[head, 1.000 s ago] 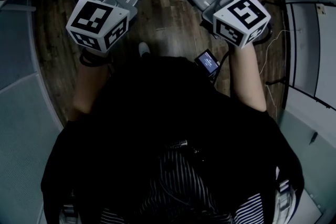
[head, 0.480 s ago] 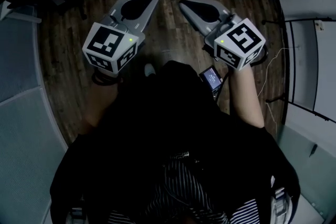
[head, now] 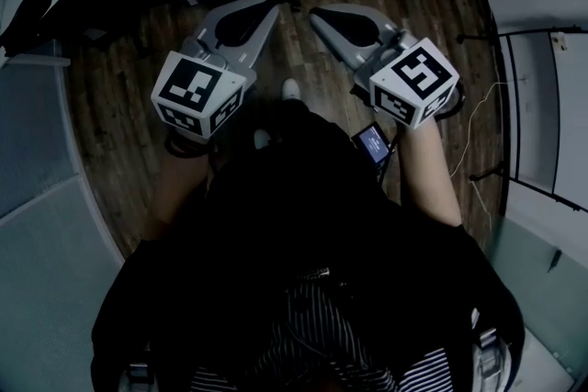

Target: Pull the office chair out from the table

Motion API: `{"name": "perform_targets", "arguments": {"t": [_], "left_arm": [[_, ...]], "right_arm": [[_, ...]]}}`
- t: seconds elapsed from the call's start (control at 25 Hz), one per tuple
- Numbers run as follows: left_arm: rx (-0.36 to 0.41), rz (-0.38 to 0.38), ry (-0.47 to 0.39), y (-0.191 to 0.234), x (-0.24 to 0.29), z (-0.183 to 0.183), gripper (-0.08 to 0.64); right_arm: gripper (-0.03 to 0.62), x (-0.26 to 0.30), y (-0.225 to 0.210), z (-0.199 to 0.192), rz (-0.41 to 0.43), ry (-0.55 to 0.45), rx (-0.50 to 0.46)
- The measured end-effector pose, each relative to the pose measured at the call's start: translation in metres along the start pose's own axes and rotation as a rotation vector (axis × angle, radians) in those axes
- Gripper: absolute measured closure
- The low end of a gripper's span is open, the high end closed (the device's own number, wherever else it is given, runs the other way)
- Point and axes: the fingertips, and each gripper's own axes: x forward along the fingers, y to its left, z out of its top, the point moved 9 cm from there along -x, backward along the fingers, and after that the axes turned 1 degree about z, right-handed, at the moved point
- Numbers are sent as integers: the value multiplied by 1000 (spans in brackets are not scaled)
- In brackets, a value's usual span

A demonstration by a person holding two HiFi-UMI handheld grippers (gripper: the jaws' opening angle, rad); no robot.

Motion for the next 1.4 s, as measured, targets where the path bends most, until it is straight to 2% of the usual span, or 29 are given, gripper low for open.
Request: {"name": "perform_targets", "arguments": {"t": [0.32, 0.6, 0.88, 1.12, 1.2, 1.4], "left_arm": [[38, 23, 11, 42, 78, 23, 558], [47, 50, 48, 74, 121, 29, 558], [129, 58, 121, 93, 164, 30, 558], [88, 67, 88, 104, 179, 17, 558], [98, 72, 70, 102, 180, 20, 558], [115, 42, 125, 97, 175, 15, 558]], "right_arm": [[592, 14, -99, 21, 11, -26, -11], [592, 32, -156, 30, 50, -38, -12], [592, 39, -213, 28, 88, -35, -29], [592, 55, -244, 13, 146, -24, -37], [592, 57, -249, 11, 153, -26, -44], [591, 56, -247, 10, 178, -16, -60]]}}
